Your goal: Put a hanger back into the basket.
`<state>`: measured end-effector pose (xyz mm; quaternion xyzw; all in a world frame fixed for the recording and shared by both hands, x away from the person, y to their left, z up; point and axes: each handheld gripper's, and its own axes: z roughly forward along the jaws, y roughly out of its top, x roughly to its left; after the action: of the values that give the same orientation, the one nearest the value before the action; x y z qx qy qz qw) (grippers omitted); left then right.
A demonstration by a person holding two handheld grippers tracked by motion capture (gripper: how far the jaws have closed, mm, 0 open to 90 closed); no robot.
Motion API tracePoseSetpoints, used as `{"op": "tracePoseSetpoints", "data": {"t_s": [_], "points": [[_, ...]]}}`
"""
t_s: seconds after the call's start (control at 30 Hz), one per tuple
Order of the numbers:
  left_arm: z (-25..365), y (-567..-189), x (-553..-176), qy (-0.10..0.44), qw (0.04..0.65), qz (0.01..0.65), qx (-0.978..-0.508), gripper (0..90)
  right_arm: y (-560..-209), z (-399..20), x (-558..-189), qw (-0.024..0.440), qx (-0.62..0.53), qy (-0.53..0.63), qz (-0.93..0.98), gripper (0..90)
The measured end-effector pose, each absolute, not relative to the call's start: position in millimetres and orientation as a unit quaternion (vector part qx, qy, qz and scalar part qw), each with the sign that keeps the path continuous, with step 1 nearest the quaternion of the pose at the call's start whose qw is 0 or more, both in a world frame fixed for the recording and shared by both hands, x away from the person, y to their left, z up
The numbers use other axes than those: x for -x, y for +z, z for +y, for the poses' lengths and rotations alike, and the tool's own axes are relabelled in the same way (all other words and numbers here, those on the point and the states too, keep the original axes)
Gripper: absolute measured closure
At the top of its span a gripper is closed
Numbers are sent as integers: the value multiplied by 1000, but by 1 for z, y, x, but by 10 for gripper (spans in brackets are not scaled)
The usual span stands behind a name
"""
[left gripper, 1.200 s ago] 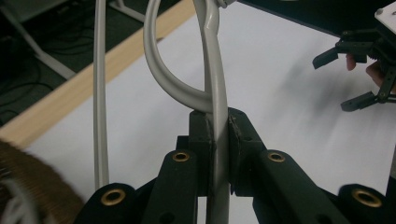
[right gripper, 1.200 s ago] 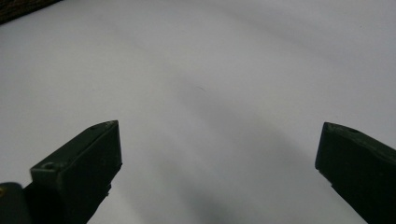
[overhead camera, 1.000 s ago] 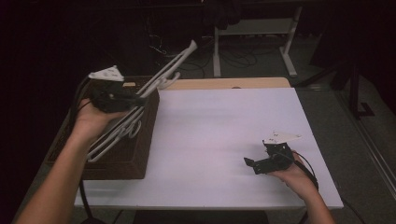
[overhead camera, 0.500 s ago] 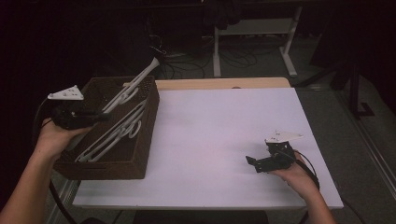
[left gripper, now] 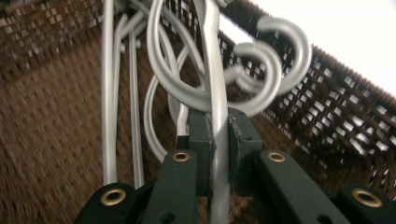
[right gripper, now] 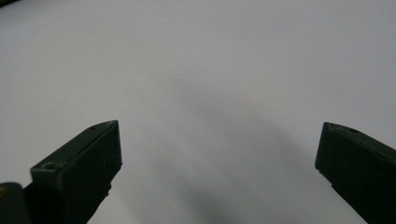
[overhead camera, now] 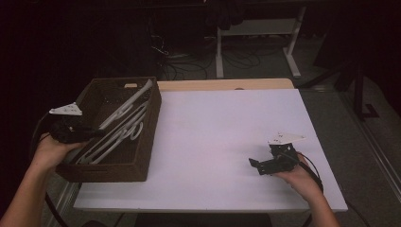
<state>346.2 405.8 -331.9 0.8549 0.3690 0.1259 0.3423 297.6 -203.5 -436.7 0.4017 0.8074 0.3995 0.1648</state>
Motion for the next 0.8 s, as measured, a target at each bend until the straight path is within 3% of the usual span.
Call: {"op": "tracePoseSetpoints", "data": {"t_s": [0.3, 0.4, 0.5, 0.63, 0.8], "points": [[403, -349, -356, 125, 312, 380, -862, 805, -436, -203, -298, 166, -400, 400, 808, 3], [406, -349, -356, 130, 320, 389, -854, 584, -434, -203, -298, 165, -398, 403, 807, 3], [408, -346, -355, 136, 334, 394, -846, 439, -432, -203, -298, 164, -396, 405, 808, 3], [402, -337, -349, 132, 375, 381, -835, 318, -425, -202, -297, 161, -387, 407, 811, 3], [382, -327, -342, 112, 437, 352, -820, 239, -411, -201, -296, 154, -375, 418, 813, 3]]}}
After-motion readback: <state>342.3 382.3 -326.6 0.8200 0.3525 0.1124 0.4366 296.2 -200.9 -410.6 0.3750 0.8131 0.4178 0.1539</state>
